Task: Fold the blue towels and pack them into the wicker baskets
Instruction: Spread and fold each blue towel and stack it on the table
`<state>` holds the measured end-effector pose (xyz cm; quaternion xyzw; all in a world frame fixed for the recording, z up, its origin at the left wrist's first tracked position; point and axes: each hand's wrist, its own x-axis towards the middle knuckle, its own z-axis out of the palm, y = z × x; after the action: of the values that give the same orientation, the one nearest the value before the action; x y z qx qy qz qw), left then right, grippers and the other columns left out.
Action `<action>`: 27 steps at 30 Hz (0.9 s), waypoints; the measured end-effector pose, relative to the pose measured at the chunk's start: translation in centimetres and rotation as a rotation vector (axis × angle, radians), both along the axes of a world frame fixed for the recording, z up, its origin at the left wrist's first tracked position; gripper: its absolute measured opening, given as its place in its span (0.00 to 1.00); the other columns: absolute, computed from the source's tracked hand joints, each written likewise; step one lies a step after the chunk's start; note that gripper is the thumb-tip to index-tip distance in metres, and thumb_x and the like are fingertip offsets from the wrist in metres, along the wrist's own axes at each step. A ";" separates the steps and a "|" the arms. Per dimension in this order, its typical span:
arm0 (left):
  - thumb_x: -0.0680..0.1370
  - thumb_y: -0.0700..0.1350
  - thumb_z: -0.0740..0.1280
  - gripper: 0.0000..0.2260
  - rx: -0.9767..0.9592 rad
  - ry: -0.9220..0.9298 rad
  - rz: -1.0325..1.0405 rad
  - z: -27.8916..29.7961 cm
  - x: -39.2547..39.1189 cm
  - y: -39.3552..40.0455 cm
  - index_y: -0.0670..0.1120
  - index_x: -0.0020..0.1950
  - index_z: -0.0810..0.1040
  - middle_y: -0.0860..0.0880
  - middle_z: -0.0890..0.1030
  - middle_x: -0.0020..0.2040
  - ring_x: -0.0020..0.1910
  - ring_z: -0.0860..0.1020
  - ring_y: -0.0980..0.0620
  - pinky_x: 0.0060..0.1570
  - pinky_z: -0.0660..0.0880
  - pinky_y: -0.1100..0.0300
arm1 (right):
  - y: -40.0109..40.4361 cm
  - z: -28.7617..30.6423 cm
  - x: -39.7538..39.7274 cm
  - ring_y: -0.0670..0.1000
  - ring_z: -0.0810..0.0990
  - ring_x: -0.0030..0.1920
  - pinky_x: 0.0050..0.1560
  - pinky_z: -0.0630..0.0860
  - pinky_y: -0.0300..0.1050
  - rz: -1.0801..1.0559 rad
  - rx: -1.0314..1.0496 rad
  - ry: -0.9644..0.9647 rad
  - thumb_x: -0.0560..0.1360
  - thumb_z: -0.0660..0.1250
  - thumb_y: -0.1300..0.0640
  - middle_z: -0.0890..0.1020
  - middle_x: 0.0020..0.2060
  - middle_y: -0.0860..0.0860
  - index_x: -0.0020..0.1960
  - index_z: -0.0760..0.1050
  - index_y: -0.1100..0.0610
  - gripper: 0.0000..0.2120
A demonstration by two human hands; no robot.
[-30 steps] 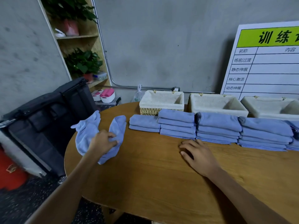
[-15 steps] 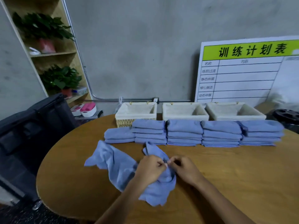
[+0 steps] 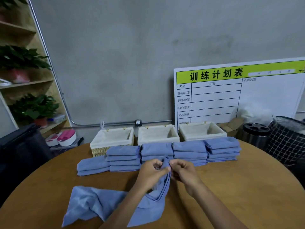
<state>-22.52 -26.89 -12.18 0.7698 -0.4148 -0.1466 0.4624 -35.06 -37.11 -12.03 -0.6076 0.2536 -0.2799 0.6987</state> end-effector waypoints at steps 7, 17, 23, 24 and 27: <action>0.79 0.42 0.64 0.20 0.039 -0.388 0.053 1.4 0.5 -0.5 0.48 0.30 0.59 0.50 0.63 0.31 0.29 0.64 0.53 0.32 0.58 0.58 | 0.6 0.1 0.5 0.56 0.77 0.38 0.37 0.74 0.47 -0.080 0.111 -0.044 0.82 0.60 0.63 0.81 0.37 0.61 0.43 0.80 0.64 0.14; 0.85 0.40 0.56 0.12 -0.180 0.477 0.465 0.9 10.1 5.4 0.41 0.43 0.70 0.40 0.72 0.37 0.33 0.72 0.45 0.36 0.77 0.52 | -4.1 3.2 -1.0 0.51 0.73 0.44 0.48 0.72 0.47 -0.470 0.332 -0.096 0.82 0.59 0.59 0.76 0.39 0.51 0.42 0.72 0.57 0.10; 0.80 0.38 0.63 0.13 0.248 -0.497 -0.036 3.1 8.9 3.9 0.50 0.63 0.73 0.52 0.78 0.59 0.57 0.77 0.53 0.59 0.76 0.55 | -2.7 5.7 2.6 0.40 0.71 0.35 0.41 0.69 0.35 -0.197 -0.608 -0.099 0.80 0.61 0.65 0.76 0.34 0.45 0.39 0.74 0.57 0.12; 0.81 0.40 0.65 0.18 0.074 -0.420 -0.109 4.8 7.5 2.8 0.50 0.70 0.71 0.56 0.76 0.65 0.63 0.75 0.57 0.63 0.72 0.60 | -2.5 6.3 3.2 0.40 0.72 0.36 0.41 0.69 0.35 -0.117 -0.697 -0.082 0.80 0.62 0.64 0.77 0.34 0.42 0.39 0.75 0.56 0.12; 0.83 0.46 0.65 0.17 -0.178 -0.171 -0.361 9.9 3.9 0.1 0.48 0.71 0.74 0.54 0.79 0.67 0.67 0.75 0.60 0.66 0.70 0.66 | -1.7 8.2 3.9 0.40 0.78 0.42 0.45 0.71 0.34 -0.018 -0.805 -0.093 0.80 0.64 0.62 0.82 0.38 0.41 0.44 0.79 0.55 0.09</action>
<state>-18.61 -26.78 -2.25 0.6487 -0.5951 -0.1240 0.4580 -31.14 -38.82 -3.86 -0.8171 0.0971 -0.3900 0.4132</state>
